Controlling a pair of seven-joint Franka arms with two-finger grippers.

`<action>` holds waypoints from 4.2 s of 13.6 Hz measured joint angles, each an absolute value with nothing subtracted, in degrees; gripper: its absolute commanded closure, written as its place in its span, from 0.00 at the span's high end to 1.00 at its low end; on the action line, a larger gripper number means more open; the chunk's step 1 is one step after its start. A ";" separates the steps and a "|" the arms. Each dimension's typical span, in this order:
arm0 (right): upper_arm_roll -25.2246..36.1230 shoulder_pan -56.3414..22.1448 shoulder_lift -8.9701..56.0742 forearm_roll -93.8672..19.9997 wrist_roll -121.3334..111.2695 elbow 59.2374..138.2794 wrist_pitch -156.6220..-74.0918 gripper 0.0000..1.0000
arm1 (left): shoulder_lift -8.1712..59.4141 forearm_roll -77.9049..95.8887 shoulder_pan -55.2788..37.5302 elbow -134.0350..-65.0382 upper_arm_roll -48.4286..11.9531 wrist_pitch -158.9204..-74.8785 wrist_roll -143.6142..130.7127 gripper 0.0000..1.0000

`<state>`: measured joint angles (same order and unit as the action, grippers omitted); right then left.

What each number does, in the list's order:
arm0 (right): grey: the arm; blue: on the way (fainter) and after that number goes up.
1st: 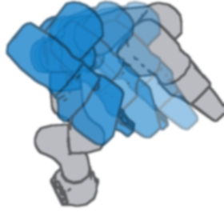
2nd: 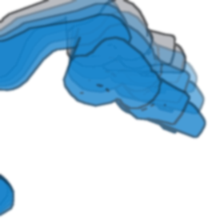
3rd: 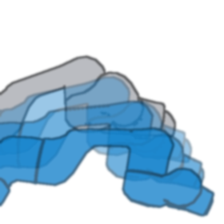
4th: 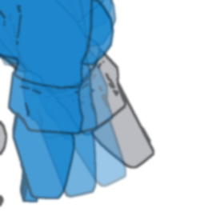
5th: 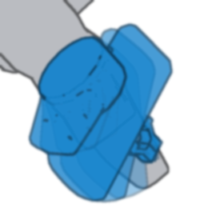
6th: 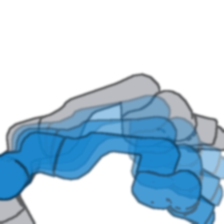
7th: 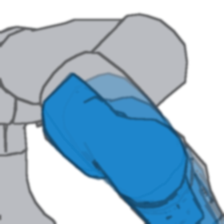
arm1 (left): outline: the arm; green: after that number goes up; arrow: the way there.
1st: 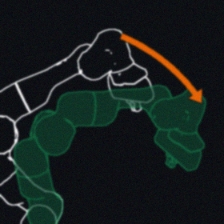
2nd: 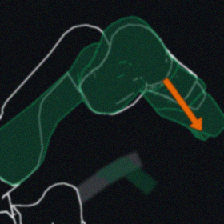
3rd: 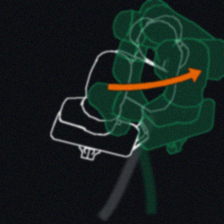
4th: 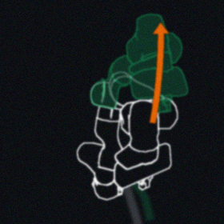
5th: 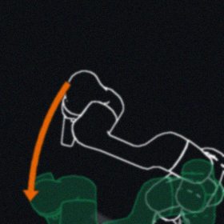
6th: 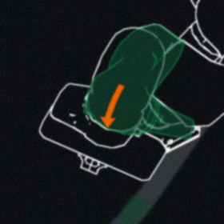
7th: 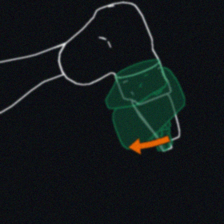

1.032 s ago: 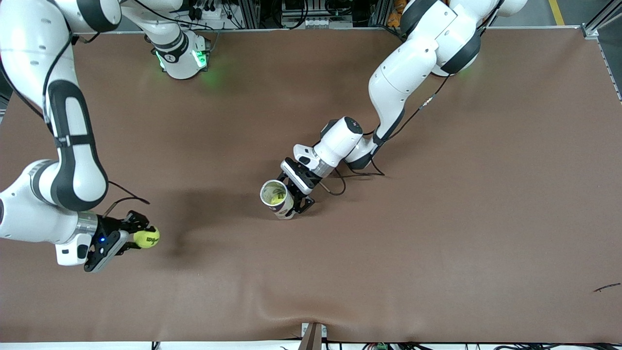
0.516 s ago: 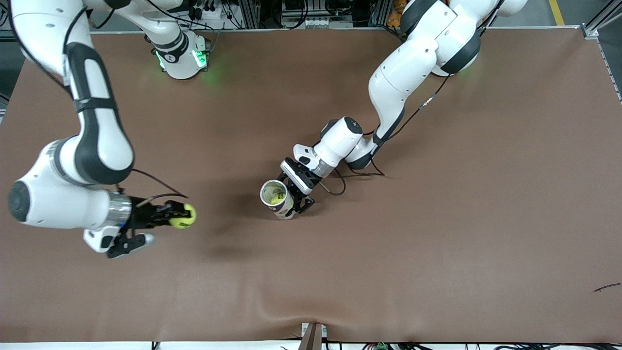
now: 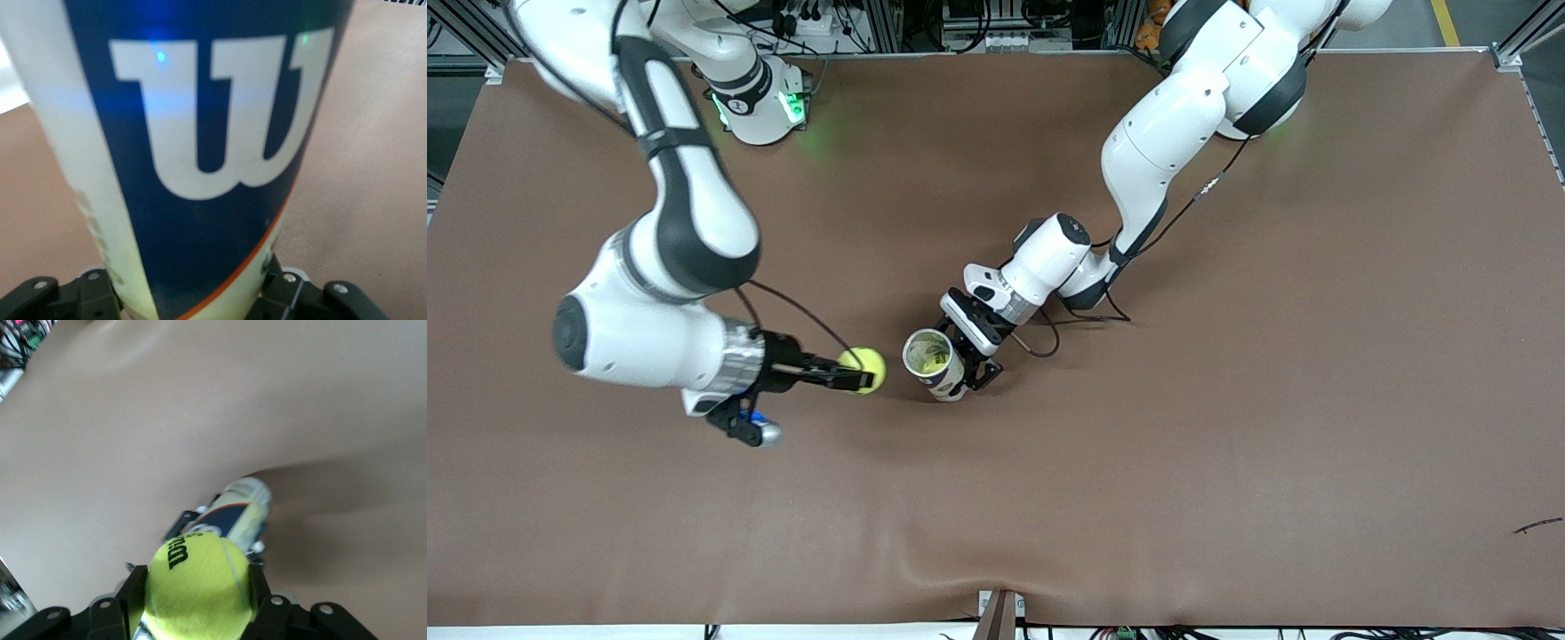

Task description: Insert tennis ball vertically with right arm

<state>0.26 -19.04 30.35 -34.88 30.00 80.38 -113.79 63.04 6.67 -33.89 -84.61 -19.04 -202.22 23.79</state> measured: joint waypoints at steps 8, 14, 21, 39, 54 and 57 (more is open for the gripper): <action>0.34 -24.48 30.32 -34.86 41.15 83.12 -115.99 0.50 | 63.04 6.67 -33.89 -84.61 -19.03 -202.22 23.79 0.75; 0.98 -24.49 30.35 -34.86 41.17 84.13 -115.99 1.00 | 63.05 6.67 -33.90 -84.61 -19.02 -202.22 23.79 0.75; 1.87 -23.28 30.28 -26.46 37.66 84.11 -114.60 1.00 | 63.07 6.67 -33.90 -84.57 -19.00 -202.24 23.79 0.76; 3.42 -2.28 2.23 -5.28 -7.32 98.69 -95.65 1.00 | 63.12 6.67 -33.92 -84.55 -19.00 -202.24 23.79 1.00; 6.37 -1.92 -2.53 -0.61 -0.79 90.15 -84.16 1.00 | 58.87 6.67 -33.01 -95.03 -19.04 -203.02 19.06 1.00; 6.39 -1.92 -2.64 -0.61 -1.64 89.35 -84.25 1.00 | 55.95 6.67 -32.39 -99.41 -19.04 -203.01 16.40 1.00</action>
